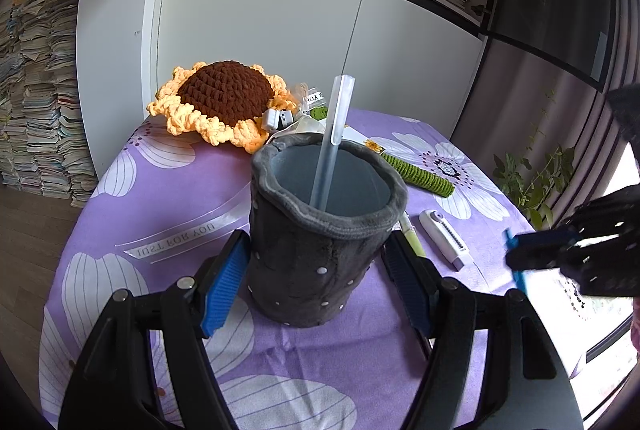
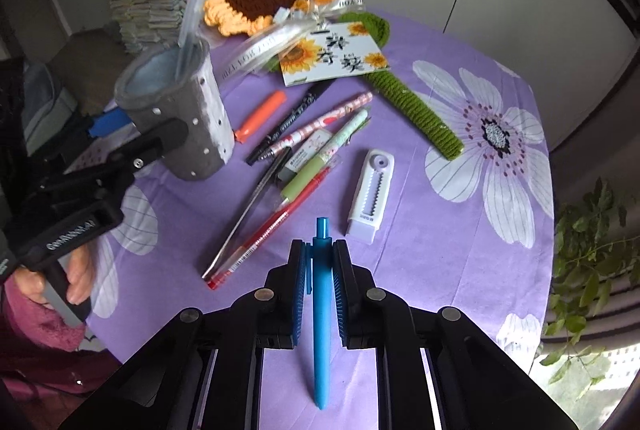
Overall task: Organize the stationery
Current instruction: 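Lower the blue pen into the grey cup held by the left gripper, release, then move the right gripper to the red gel pen and close on it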
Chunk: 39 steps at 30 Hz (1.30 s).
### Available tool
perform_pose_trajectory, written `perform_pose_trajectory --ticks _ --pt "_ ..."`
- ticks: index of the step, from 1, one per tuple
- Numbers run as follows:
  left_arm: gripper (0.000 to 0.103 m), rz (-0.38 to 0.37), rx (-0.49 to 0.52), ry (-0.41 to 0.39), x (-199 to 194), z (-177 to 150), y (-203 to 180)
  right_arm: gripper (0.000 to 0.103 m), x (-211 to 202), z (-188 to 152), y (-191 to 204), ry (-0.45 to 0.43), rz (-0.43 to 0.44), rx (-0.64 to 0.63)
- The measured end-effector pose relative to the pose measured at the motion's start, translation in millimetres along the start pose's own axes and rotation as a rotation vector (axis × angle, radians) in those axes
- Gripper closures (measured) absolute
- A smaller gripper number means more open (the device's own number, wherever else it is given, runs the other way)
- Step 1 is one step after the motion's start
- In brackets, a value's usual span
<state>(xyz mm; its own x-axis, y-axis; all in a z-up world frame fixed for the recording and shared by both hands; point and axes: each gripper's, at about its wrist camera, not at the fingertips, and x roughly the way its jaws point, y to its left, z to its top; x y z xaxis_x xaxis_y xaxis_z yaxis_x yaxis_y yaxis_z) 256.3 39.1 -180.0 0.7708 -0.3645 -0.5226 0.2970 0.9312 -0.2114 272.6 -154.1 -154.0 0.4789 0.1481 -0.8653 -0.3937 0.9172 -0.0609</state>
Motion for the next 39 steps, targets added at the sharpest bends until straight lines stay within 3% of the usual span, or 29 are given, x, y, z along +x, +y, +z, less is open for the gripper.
perform_pose_trajectory --ticks 7,14,20,27,35,39 --pt "0.034 -0.001 0.001 -0.001 0 0 0 0.089 -55 11 13 -0.174 0.032 0.003" --pt "0.035 -0.009 0.002 0.001 0 -1 -1 0.089 -117 46 29 -0.419 0.101 -0.016" --pt "0.035 -0.009 0.001 0.002 0 0 -1 0.089 -128 81 48 -0.511 0.168 -0.048" --pt "0.034 -0.009 0.001 0.002 0 0 -1 0.089 -82 97 62 -0.423 0.175 -0.056" --pt "0.034 -0.013 0.003 0.001 1 0 -1 0.089 -30 92 57 -0.265 0.192 -0.009" --pt "0.034 -0.019 -0.002 0.004 1 0 -1 0.089 -15 89 56 -0.227 0.207 0.008"
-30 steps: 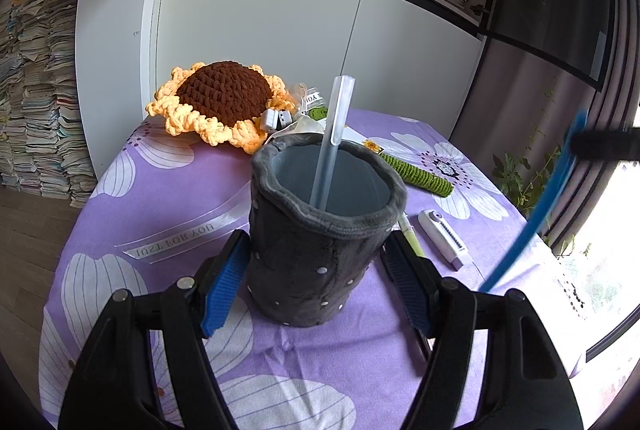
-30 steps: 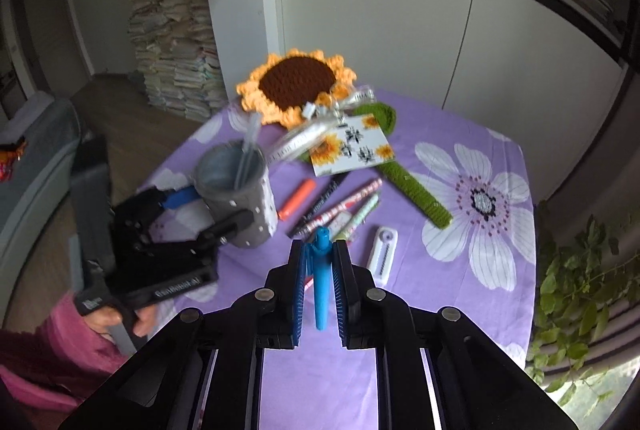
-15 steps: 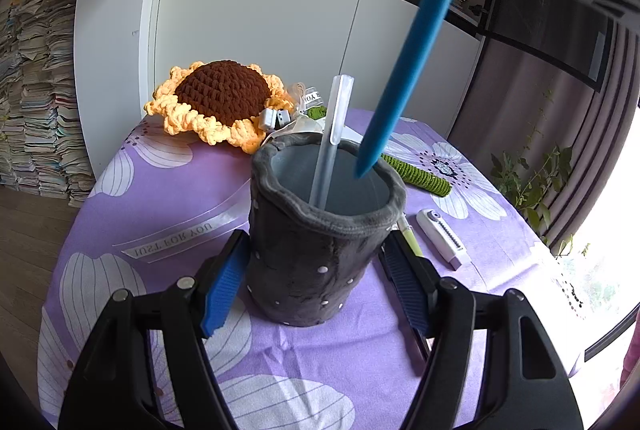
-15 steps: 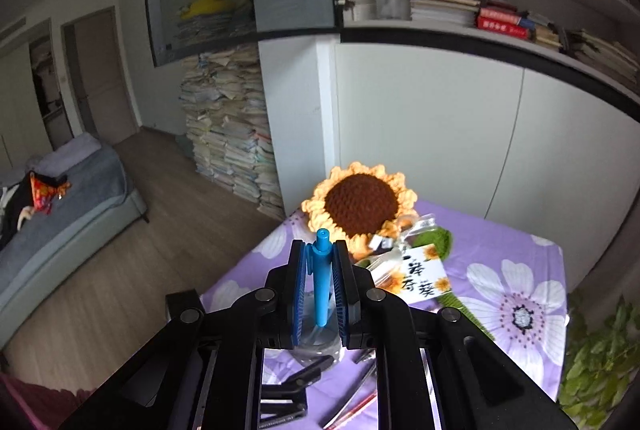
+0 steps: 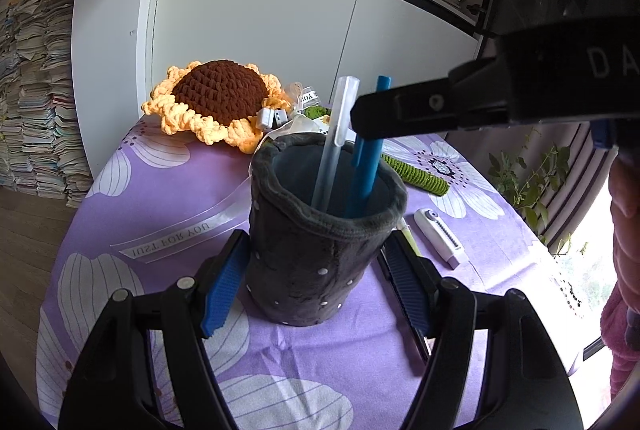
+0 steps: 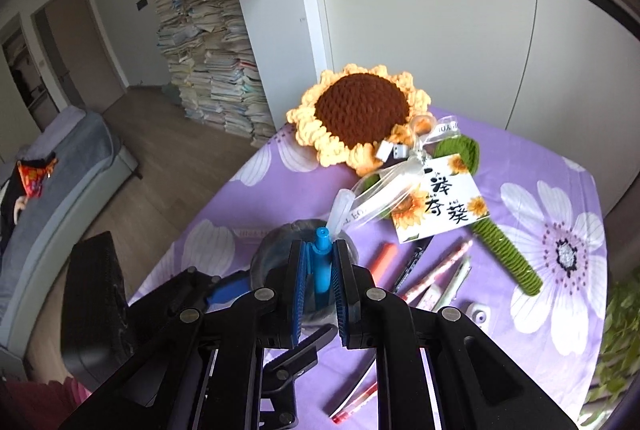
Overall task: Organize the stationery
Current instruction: 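Move the right gripper to the red gel pen and close on it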
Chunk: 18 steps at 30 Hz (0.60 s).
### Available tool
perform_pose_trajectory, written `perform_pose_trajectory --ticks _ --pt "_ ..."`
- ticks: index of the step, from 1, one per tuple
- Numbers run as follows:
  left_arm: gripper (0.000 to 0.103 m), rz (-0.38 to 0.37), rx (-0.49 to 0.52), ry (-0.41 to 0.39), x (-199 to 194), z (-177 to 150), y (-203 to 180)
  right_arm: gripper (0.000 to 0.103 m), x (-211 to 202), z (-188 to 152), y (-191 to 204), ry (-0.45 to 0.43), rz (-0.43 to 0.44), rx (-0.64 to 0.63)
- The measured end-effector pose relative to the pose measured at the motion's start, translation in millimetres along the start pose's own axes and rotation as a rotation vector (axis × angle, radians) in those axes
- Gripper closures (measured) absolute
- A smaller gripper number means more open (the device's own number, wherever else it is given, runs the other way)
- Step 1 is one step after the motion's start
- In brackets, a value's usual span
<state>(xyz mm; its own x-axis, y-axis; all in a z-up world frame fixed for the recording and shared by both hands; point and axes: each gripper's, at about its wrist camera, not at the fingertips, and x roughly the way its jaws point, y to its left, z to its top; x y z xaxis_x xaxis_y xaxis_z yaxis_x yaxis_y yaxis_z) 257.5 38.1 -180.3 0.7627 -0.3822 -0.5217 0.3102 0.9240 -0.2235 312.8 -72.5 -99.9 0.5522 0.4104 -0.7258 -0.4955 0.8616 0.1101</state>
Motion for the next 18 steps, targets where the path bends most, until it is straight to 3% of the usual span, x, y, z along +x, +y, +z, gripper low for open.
perform_pose_trajectory --ticks 6,10,11,14,18 --pt "0.034 -0.011 -0.008 0.002 0 0 1 0.089 1 -8 -14 0.028 0.064 0.078" --pt "0.034 -0.011 -0.008 0.002 0 0 1 0.088 -25 -21 -30 -0.037 0.098 0.125" --pt "0.034 -0.010 -0.008 0.002 0 0 1 0.084 -31 -27 -37 -0.049 0.096 0.140" --pt "0.034 -0.009 -0.006 0.002 0 0 1 0.067 -36 -44 -56 -0.040 0.018 0.180" --pt "0.033 0.000 0.011 -0.013 -3 0 -2 0.067 -21 -74 -77 0.049 -0.046 0.243"
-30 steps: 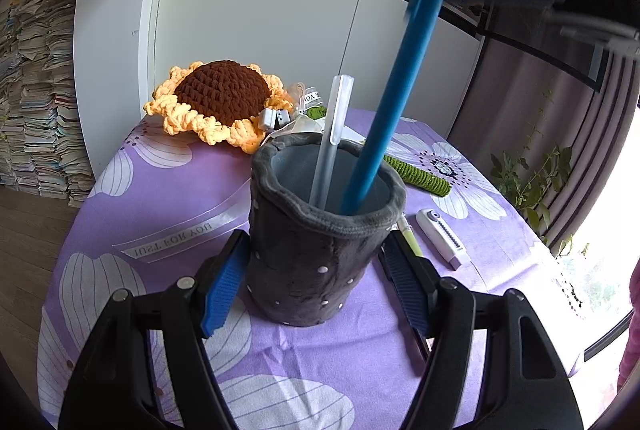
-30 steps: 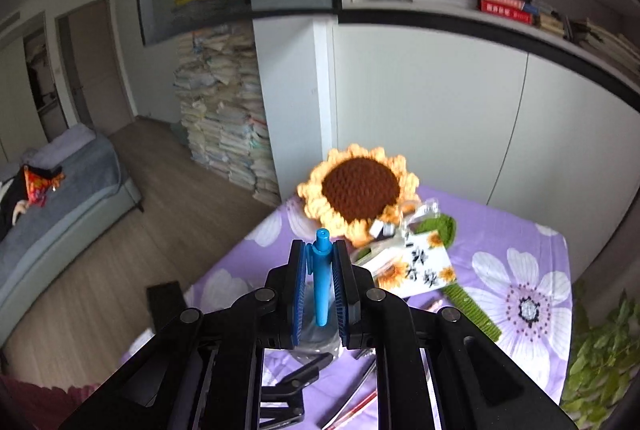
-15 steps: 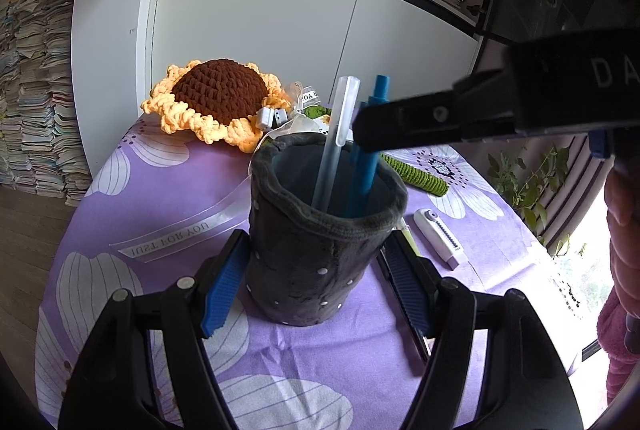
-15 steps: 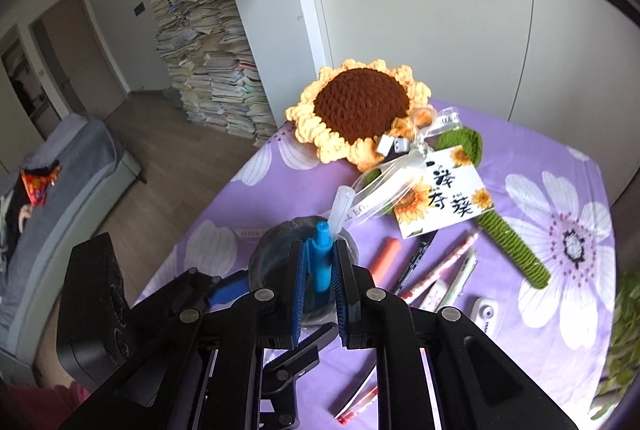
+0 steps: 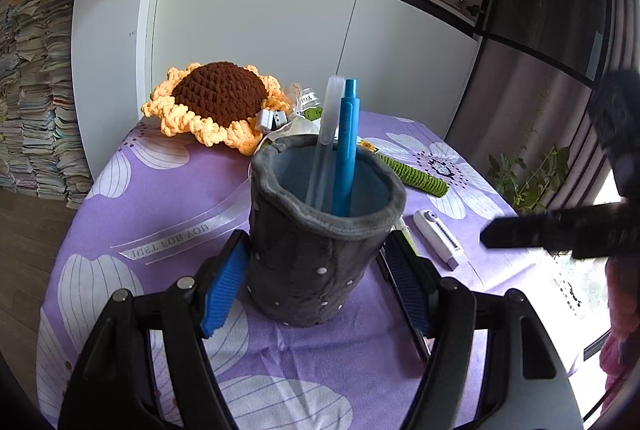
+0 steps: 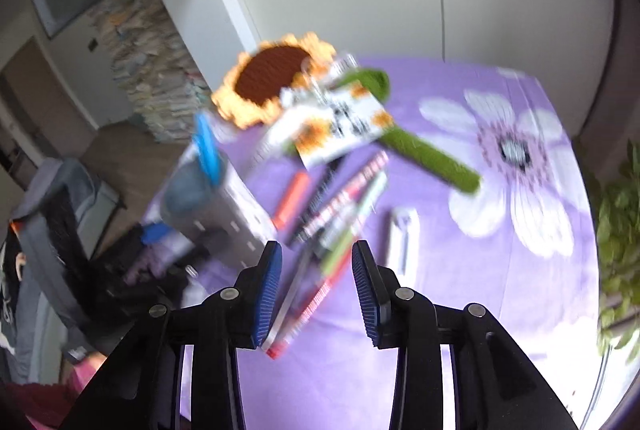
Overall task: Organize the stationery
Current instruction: 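Move the right gripper to the red gel pen and close on it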
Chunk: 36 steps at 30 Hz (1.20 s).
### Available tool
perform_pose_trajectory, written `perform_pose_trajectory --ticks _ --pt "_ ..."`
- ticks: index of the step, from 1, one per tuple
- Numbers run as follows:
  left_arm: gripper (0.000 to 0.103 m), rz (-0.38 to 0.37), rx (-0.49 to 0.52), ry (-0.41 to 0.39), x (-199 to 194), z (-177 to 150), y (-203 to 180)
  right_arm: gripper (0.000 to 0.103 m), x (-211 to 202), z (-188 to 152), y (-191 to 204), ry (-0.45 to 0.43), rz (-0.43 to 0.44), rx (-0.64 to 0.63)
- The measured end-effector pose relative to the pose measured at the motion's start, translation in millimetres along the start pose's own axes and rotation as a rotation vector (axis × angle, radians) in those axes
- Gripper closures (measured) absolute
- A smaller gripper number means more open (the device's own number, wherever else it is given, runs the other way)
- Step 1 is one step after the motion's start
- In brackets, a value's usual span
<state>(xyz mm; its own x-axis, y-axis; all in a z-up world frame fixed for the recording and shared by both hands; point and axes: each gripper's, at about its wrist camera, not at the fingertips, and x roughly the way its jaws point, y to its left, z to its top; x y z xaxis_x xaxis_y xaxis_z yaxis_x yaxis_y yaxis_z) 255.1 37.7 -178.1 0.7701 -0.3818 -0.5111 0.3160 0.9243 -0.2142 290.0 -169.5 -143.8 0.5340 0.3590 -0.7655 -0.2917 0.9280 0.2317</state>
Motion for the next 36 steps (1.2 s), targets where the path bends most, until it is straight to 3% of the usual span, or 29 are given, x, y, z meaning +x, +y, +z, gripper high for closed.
perform_pose_trajectory --ticks 5,8,14,18,21,25,32,36 --pt "0.027 0.015 0.037 -0.040 -5 1 -7 0.066 18 -22 -13 0.068 -0.008 0.055" --pt "0.026 0.060 0.091 -0.068 -5 2 -15 0.066 28 -29 -14 0.100 0.002 0.079" --pt "0.034 0.068 0.088 -0.069 2 6 -10 0.066 47 -32 3 0.141 0.027 0.057" --pt "0.034 0.069 0.091 -0.070 0 5 -12 0.066 57 -33 12 0.160 -0.052 0.019" --pt "0.034 0.068 0.092 -0.070 0 5 -13 0.066 61 -34 12 0.158 -0.060 0.007" --pt "0.034 0.065 0.088 -0.068 -1 4 -12 0.082 61 -33 7 0.175 -0.082 -0.014" --pt "0.034 0.065 0.086 -0.068 -1 4 -13 0.083 46 -37 -10 0.187 -0.202 -0.048" --pt "0.034 0.065 0.085 -0.068 -1 4 -13 0.090 39 -49 -15 0.221 -0.189 -0.075"
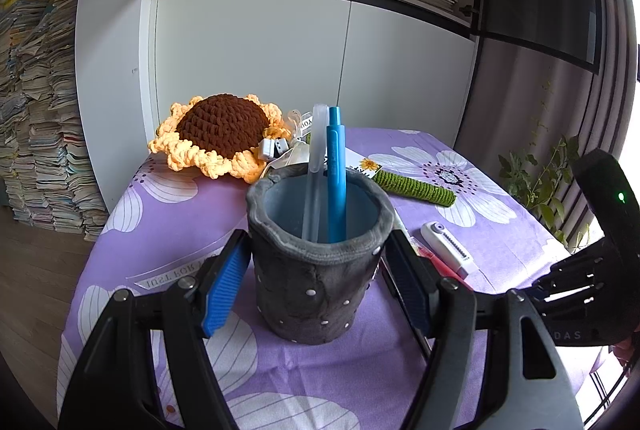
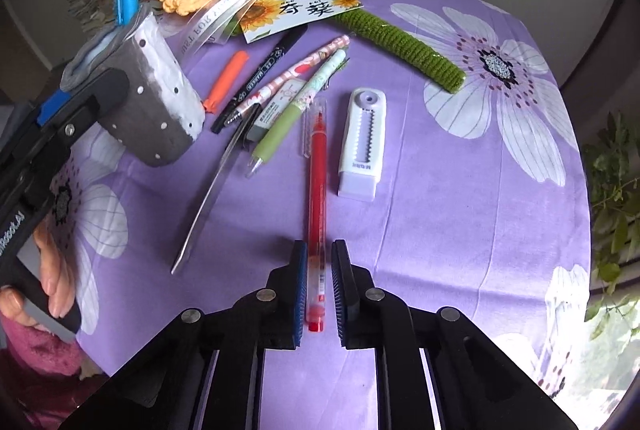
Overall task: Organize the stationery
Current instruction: 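Move the right gripper to the red gel pen and close on it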
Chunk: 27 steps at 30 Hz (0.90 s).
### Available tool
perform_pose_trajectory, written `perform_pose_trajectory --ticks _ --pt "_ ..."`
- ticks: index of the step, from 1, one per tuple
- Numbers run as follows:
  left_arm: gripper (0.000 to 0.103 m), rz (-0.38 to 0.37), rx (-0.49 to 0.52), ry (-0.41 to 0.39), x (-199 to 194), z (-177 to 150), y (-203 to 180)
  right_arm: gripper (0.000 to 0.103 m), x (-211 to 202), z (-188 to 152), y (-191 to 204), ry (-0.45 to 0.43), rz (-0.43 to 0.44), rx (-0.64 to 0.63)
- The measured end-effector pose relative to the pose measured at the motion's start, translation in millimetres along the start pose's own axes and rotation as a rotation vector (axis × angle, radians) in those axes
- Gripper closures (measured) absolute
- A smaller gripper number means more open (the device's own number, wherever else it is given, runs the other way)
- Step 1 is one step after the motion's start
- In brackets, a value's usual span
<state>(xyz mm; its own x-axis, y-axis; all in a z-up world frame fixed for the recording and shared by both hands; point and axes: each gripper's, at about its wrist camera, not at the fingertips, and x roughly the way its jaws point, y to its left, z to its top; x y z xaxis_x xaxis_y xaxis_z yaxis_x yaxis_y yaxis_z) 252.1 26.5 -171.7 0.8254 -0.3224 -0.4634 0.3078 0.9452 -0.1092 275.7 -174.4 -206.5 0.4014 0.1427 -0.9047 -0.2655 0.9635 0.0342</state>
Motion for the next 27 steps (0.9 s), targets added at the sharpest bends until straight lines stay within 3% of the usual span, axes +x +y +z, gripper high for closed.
perform_pose_trajectory --ticks 12,16,18,22,27 --pt "0.033 -0.005 -0.005 0.004 0 -1 0 0.093 -18 -46 -18 0.117 0.022 -0.080" --pt "0.033 -0.005 -0.005 0.005 0 -1 0 0.092 -29 -47 -29 0.103 -0.032 -0.062" --pt "0.033 -0.005 -0.006 0.004 0 -1 1 0.089 -36 -36 -32 0.049 -0.023 -0.034" --pt "0.033 -0.010 -0.012 0.006 0 -1 1 0.062 -33 -9 -20 -0.012 0.016 -0.055" --pt "0.032 -0.027 -0.029 0.014 0 -2 4 0.061 -6 17 -4 0.032 0.026 -0.085"
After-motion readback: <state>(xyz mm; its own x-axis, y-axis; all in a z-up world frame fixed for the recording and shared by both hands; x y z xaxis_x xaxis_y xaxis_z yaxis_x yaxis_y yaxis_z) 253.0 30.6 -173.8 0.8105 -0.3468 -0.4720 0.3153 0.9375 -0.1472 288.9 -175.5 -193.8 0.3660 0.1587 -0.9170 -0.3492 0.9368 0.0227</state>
